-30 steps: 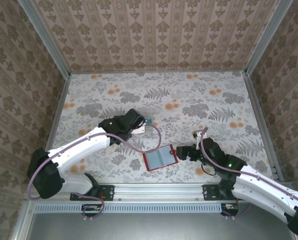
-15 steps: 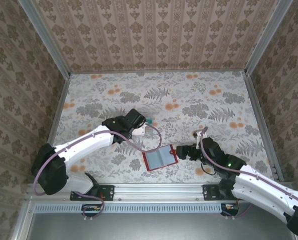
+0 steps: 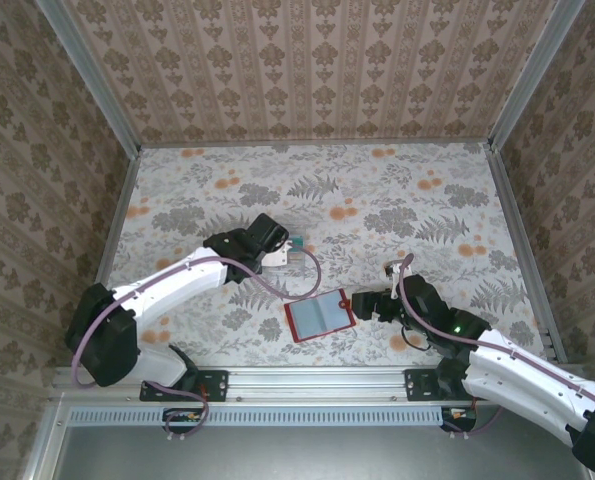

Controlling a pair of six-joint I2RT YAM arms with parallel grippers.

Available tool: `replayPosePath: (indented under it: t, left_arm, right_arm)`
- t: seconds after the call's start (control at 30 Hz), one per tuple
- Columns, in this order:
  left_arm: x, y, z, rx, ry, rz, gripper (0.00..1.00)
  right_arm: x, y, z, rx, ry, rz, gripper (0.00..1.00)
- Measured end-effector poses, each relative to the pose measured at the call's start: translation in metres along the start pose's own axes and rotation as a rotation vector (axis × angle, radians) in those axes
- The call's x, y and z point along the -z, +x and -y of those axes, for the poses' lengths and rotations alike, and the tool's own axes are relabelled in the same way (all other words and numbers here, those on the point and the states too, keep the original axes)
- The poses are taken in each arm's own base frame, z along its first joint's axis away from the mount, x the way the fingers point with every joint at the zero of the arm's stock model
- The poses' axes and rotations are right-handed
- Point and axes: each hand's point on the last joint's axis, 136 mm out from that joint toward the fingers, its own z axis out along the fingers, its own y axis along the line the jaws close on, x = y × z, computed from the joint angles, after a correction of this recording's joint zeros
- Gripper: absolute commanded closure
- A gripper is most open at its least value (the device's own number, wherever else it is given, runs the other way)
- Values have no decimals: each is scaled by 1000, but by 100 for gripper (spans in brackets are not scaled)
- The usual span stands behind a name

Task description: Take the credit cards out of the card holder

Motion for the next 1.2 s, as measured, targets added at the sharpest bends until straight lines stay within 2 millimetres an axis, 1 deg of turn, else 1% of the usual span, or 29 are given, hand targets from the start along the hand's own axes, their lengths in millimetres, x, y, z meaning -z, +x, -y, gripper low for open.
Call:
replayPosePath:
  t: [0.37,1.2]
  left_arm:
    - [-4,1,-8,17,-20,2,100]
    - [-3,1,-11,-14,-32,5,100]
  right_arm:
    - [0,0,0,-1,-5,1,0]
    - [0,-2,0,-6,-4,10,0]
